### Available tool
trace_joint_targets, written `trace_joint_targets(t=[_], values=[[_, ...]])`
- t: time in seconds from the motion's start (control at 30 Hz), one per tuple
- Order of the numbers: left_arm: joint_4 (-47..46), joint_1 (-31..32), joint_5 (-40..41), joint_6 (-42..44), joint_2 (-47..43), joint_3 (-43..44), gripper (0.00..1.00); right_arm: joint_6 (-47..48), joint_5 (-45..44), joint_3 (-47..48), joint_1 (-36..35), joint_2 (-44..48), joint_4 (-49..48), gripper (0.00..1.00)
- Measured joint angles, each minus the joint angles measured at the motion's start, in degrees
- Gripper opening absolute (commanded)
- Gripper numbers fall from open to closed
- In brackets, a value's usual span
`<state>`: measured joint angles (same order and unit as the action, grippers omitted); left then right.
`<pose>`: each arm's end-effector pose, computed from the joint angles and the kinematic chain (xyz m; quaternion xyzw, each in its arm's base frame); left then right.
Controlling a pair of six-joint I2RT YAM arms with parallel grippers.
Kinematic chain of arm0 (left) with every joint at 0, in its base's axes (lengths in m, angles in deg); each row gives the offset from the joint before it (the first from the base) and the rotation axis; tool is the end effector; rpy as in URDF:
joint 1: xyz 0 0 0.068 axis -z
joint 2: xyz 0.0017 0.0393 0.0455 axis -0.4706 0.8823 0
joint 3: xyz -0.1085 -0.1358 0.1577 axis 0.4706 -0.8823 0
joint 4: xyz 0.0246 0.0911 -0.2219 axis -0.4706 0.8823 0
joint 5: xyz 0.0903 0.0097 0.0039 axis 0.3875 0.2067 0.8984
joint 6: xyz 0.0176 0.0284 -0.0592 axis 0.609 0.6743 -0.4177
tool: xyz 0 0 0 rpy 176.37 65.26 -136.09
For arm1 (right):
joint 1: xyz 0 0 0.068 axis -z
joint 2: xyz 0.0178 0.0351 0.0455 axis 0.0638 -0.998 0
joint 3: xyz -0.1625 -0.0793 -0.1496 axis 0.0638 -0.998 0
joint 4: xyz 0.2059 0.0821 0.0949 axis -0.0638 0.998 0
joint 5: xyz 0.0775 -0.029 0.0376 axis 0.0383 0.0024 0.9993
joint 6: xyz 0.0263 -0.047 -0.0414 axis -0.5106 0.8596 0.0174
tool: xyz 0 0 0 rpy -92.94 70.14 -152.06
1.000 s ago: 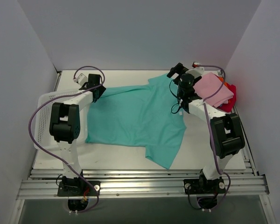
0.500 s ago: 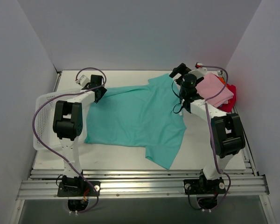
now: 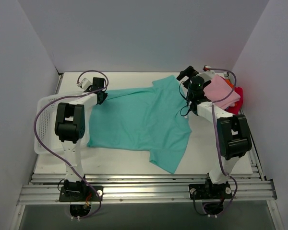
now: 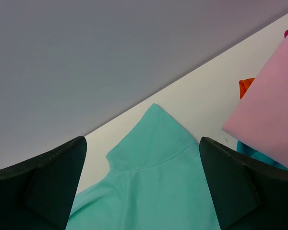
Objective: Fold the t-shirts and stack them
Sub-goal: Flatten the tshirt out
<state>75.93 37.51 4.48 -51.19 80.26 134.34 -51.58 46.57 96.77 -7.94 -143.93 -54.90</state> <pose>0.4468 -0.0532 0.1273 -0.4407 0.8054 -0.0449 0.3939 0.4005 0.0665 0.2551 0.2310 0.6327 0.1940 0.7132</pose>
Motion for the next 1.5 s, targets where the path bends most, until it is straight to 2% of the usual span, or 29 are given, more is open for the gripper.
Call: trace_joint_targets(t=[0.07,0.13,0.2,0.23,0.27,0.6,0.73,1.03,1.3,1.37,1.43,1.47,1.5], values=[[0.0,-0.1,0.0,0.0,0.2,0.0,0.31,-0.4,0.3,0.0,0.4,0.0,0.0,1.0],[0.0,-0.2,-0.1,-0.1,0.4,0.0,0.24,-0.8,0.5,0.0,0.8,0.0,0.0,1.0],[0.0,-0.2,-0.1,-0.1,0.6,0.0,0.14,-1.0,0.8,-0.2,1.1,0.0,0.0,1.0],[0.0,-0.2,-0.2,-0.1,0.7,0.0,0.04,-1.1,0.9,-0.3,1.1,0.0,-0.1,1.0],[-0.1,-0.2,-0.2,-0.2,0.7,0.0,0.03,-1.2,1.0,-0.5,1.2,0.0,-0.2,1.0],[-0.1,-0.6,-0.4,0.6,0.8,0.1,0.02,-2.2,2.0,-1.0,1.5,0.0,-0.5,1.0],[0.5,-1.0,-0.4,1.6,0.8,2.6,0.02,-2.3,2.3,-1.0,1.7,0.0,-0.5,1.0],[0.8,-3.5,-0.4,3.3,3.7,16.0,0.02,-2.5,2.7,-1.0,2.6,0.0,-0.9,1.0],[4.4,-4.4,-1.9,5.4,17.7,35.4,0.02,-2.6,3.3,-1.1,3.2,-0.3,-1.4,1.0],[6.6,-4.6,-2.7,5.3,18.8,35.9,0.34,-2.6,3.4,-1.1,3.3,-0.9,-1.6,1.0],[5.8,-4.6,-2.8,5.3,17.3,31.8,0.69,-2.6,3.4,-1.1,3.4,-1.3,-1.6,1.0],[5.3,-4.5,-2.6,5.2,15.2,27.4,0.78,-2.6,3.4,-1.1,3.4,-1.6,-1.7,1.0],[4.7,-4.3,-2.2,4.9,13.2,23.3,0.8,-2.6,3.4,-1.1,3.4,-1.8,-1.7,1.0]])
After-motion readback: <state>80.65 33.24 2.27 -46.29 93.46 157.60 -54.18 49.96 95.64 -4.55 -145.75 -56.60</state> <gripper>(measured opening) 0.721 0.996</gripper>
